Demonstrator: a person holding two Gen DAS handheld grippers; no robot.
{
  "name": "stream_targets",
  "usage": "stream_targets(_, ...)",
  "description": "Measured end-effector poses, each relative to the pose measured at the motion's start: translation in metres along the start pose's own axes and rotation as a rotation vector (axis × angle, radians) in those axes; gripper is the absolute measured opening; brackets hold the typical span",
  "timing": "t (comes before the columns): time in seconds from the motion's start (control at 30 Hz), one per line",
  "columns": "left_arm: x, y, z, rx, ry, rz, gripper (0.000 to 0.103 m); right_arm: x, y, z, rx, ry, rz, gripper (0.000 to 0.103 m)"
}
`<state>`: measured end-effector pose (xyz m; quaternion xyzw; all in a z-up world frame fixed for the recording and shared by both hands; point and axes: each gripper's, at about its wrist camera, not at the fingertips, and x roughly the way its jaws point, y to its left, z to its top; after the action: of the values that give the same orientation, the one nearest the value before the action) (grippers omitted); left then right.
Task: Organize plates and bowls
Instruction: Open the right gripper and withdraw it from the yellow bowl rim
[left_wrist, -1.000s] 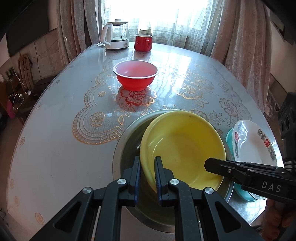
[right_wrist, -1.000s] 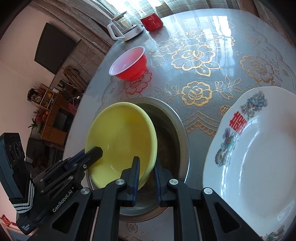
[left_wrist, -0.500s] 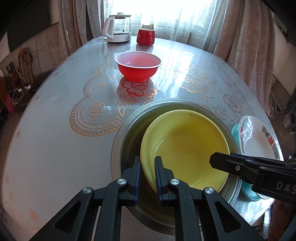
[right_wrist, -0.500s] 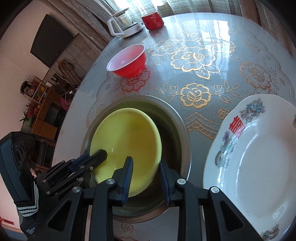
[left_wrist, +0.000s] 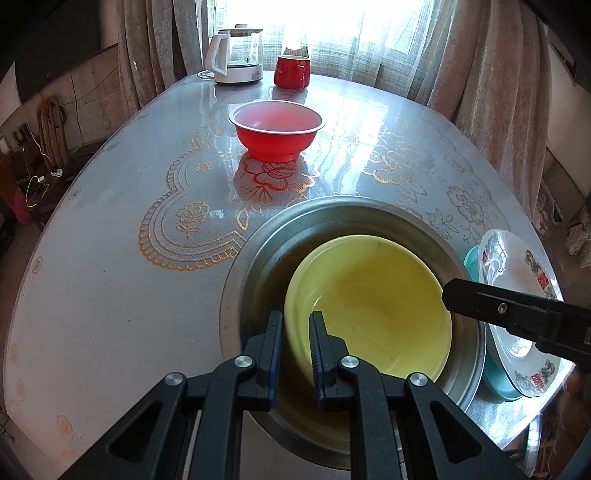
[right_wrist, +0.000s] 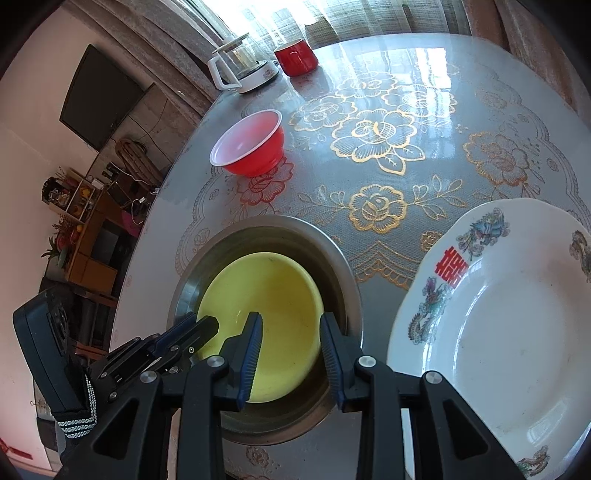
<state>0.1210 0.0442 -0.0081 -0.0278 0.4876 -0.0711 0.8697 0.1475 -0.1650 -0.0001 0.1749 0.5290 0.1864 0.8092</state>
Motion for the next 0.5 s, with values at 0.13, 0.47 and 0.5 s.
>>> stream_targets(0.13, -0.001, 0.000, 0.000, -0.003, -0.006, 0.005, 0.015, 0.004, 0.000, -0.002, 0.003, 0.014, 0.005, 0.033)
stream_targets(0.47, -0.012, 0.001, 0.003, -0.001, -0.030, 0.016, 0.015, 0.009, 0.003, -0.001, -0.015, 0.020, 0.010, 0.033)
stream_targets(0.5, -0.014, 0.001, 0.004, -0.002, -0.033, 0.013, 0.015, 0.009, 0.003, -0.001, -0.014, 0.018, 0.008, 0.033)
